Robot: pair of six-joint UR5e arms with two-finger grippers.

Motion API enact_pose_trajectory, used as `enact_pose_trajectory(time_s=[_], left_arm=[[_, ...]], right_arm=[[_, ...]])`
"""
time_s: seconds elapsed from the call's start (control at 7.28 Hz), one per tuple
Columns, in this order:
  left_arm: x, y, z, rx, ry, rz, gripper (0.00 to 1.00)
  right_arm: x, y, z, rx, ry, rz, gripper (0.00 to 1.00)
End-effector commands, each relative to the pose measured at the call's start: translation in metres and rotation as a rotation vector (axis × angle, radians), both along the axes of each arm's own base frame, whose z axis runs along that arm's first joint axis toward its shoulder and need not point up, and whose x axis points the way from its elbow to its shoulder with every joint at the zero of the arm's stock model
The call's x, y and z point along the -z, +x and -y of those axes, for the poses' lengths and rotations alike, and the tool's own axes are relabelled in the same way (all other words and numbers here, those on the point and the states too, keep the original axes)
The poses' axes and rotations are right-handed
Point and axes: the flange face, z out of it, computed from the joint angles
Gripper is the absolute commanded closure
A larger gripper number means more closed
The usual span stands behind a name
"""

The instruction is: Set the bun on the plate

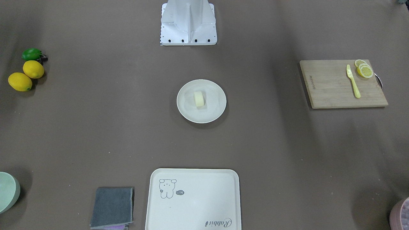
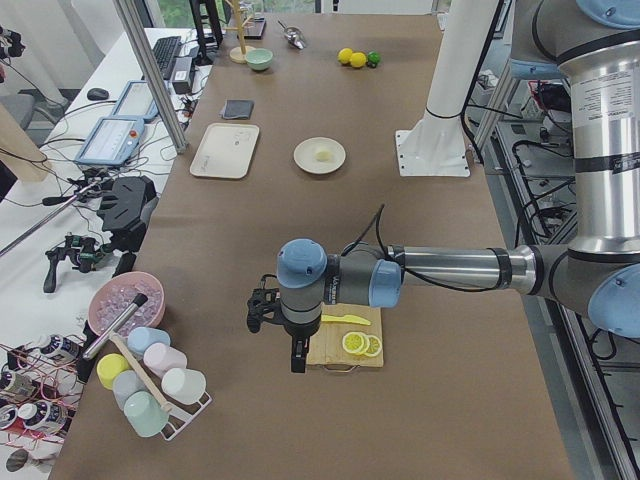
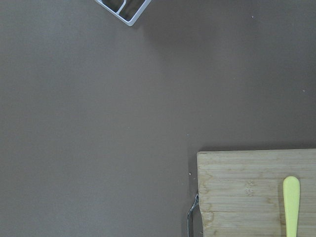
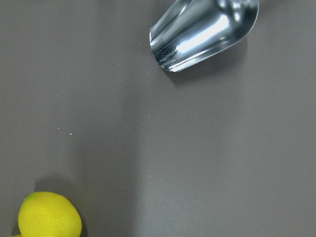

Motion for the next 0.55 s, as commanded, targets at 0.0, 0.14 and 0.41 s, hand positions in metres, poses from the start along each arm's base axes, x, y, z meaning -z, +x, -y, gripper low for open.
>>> enact_pose_trajectory(time_s=[0.0, 0.14, 0.41], left_arm=[[0.0009, 0.0003, 0.0003, -0.001, 0.004, 0.0, 0.02], [0.0027, 0.0003, 0.0008, -0.001, 0.011, 0.0, 0.02], [0.0048, 0.0003, 0.0013, -0.001, 0.018, 0.0, 0.02]], right_arm=[[0.0014, 0.0, 0.0002, 0.003, 0.006, 0.0, 0.0], [0.0022, 0.0, 0.0004, 0.002, 0.007, 0.0, 0.0], [0.0029, 0.0, 0.0005, 0.006, 0.012, 0.0, 0.0]])
